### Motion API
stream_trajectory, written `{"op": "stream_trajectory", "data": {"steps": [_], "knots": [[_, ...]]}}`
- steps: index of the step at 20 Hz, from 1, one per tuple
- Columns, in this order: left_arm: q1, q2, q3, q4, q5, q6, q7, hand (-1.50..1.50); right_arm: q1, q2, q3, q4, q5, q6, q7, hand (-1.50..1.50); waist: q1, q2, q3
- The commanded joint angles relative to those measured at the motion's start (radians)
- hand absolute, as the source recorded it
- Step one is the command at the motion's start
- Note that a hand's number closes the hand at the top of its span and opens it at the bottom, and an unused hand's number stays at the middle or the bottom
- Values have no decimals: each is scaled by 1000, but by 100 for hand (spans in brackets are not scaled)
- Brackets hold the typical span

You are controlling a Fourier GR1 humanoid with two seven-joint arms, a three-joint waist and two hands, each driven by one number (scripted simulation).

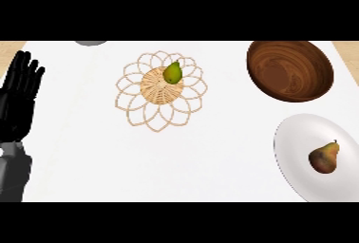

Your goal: Pick the croissant from the plate and place it in the bowl

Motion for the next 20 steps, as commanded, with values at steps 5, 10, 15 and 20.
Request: {"op": "stream_trajectory", "data": {"steps": [5,10,15,20], "knots": [[-44,-8,6,62,-12,-1,-24,0,-135,186,167,28,66,-37,142,150,-1,4,1],[22,-11,2,8,-12,-21,-35,0,-117,295,223,146,168,-169,67,150,6,5,2],[-30,0,18,11,3,-14,6,0,-152,354,306,260,328,-316,79,150,12,8,2],[-4,-46,-26,-21,-45,25,-4,0,-185,429,238,478,328,-439,84,-150,20,12,3]]}}
